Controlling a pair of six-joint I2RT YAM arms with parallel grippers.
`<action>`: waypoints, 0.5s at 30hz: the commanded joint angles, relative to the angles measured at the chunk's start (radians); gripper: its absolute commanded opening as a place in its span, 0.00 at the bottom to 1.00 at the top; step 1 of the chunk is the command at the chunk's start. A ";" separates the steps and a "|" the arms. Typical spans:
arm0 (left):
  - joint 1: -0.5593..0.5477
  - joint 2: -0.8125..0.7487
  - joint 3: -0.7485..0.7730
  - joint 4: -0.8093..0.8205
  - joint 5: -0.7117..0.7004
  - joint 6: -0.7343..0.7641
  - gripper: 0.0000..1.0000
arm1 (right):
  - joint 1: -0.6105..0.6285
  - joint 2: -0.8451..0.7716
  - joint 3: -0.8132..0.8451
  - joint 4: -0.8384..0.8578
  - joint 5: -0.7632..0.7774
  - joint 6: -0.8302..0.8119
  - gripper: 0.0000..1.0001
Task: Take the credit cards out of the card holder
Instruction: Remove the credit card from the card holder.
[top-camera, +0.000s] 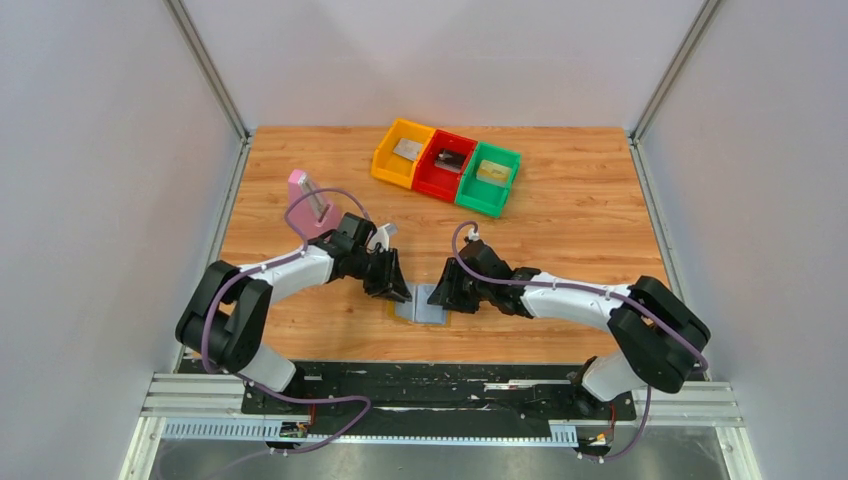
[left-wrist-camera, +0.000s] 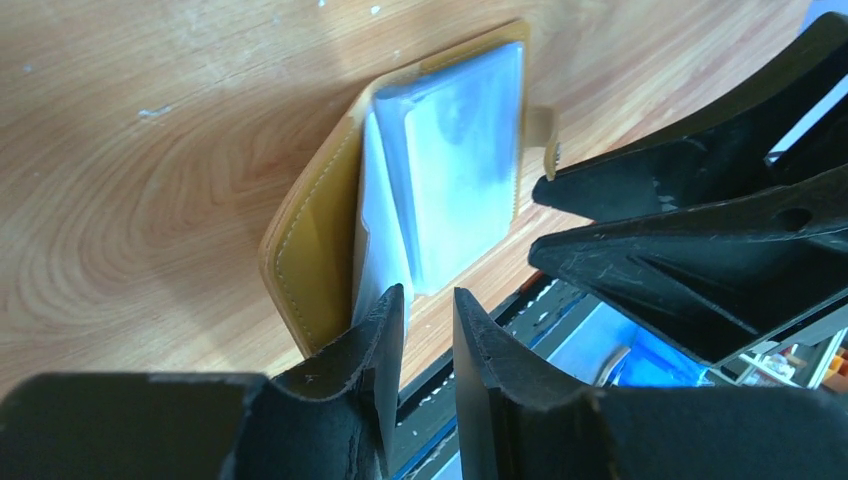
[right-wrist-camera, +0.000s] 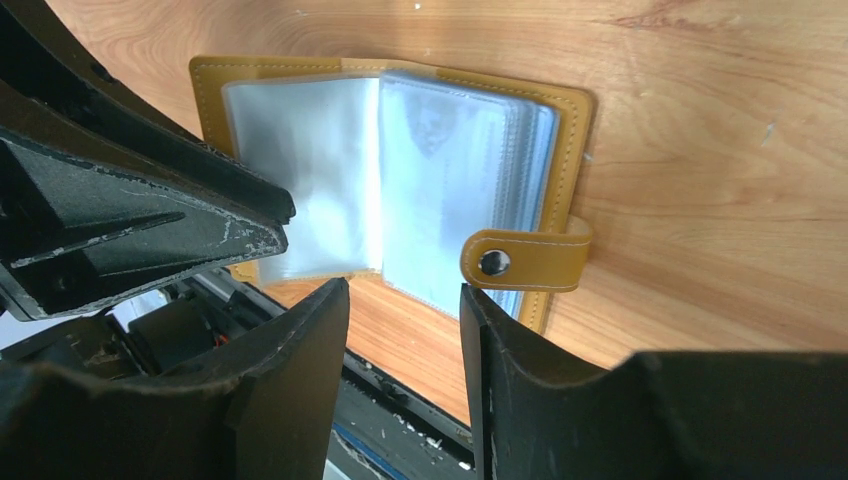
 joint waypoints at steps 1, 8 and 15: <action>-0.004 0.023 -0.021 0.027 -0.022 0.019 0.32 | 0.004 0.027 0.004 0.039 0.039 -0.010 0.44; -0.004 0.064 -0.060 0.098 -0.008 0.006 0.32 | 0.004 0.076 0.022 0.055 0.033 -0.014 0.43; -0.004 0.073 -0.081 0.122 0.000 0.004 0.32 | 0.004 0.074 0.022 0.080 0.015 -0.015 0.38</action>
